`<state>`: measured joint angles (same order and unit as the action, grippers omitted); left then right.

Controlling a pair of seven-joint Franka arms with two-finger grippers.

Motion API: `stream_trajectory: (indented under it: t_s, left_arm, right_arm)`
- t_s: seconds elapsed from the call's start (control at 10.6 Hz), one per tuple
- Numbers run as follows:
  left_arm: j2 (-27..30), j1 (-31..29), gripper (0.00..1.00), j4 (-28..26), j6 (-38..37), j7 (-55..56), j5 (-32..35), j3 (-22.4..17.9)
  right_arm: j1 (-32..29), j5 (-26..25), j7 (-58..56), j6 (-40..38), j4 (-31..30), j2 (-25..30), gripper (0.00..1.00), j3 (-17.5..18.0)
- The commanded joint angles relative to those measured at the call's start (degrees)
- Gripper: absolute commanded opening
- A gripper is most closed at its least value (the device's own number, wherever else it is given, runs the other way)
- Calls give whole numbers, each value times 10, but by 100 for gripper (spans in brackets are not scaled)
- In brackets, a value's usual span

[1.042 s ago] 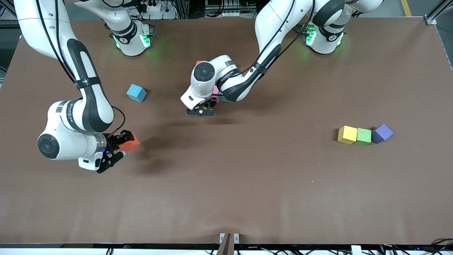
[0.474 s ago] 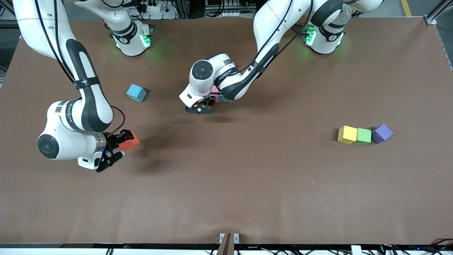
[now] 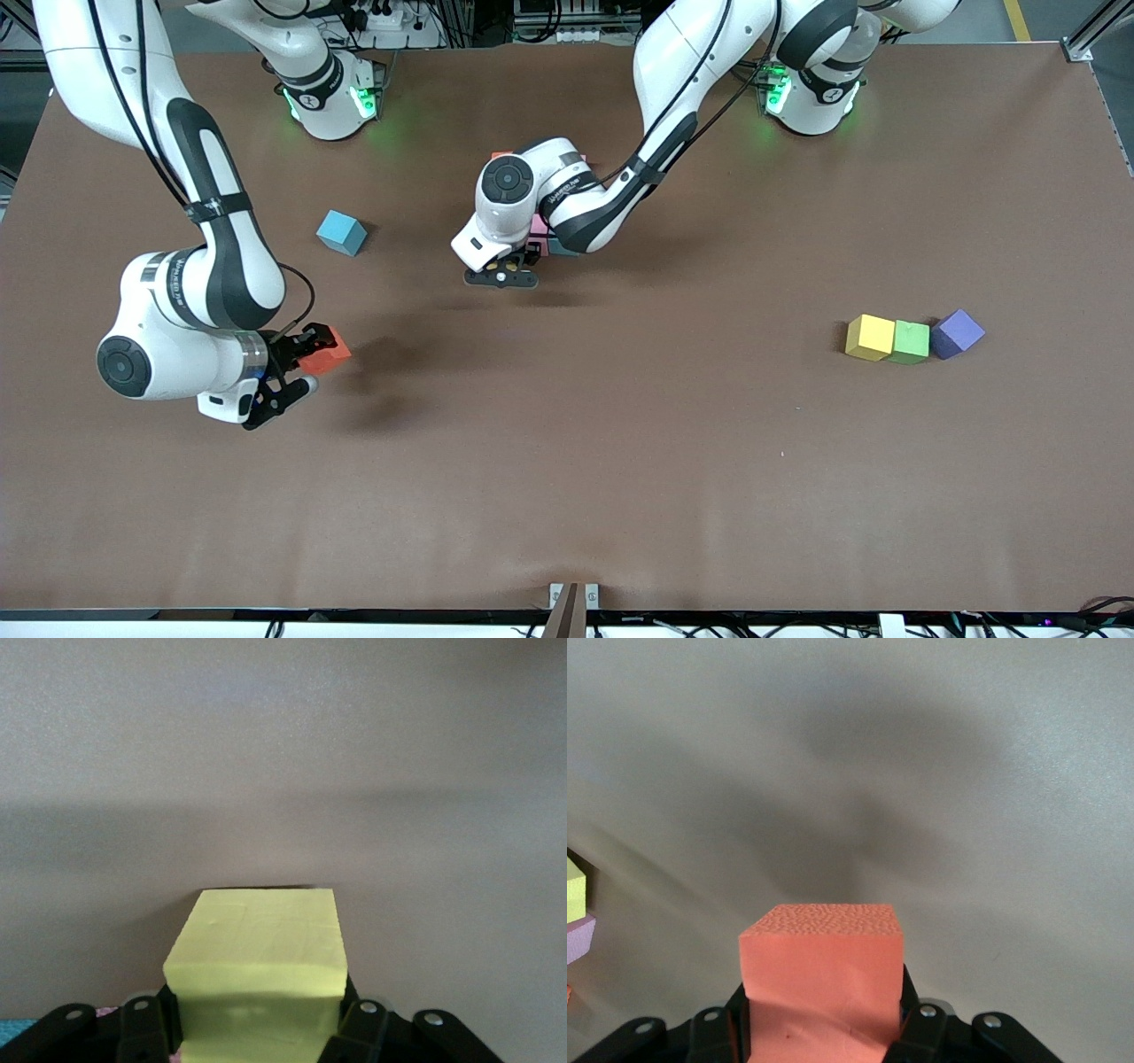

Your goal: Form number 2 with 11 blocks

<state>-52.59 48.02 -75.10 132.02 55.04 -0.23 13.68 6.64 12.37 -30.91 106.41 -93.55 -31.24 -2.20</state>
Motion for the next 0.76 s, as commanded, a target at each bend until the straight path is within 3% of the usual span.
stream_trajectory:
  t_s: [0.0,0.09,0.19,0.28,0.38,0.66]
  left_arm:
    - [-2,9,0,9,-8,-11,-7,-8]
    - [-2,11,0,9,-8,-11,-7,-8]
    - [-2,10,20,9,-8,-11,-7,-8]
    - [-1,11,73,9,-8,-10,-6,-8]
    - [-1,13,100,9,-8,-9,-4,-8]
    - [2,13,100,9,-8,-8,-3,-8]
  right_arm:
    - [-12,-2,9,-2,-9,12,26,12]
    - [-12,-2,9,-2,-9,11,26,12]
    - [-12,-2,9,-2,-9,11,26,12]
    - [-12,-2,9,-2,-9,11,26,12]
    - [-12,-2,9,-2,-9,11,26,12]
    - [-12,-2,9,-2,-9,10,26,12]
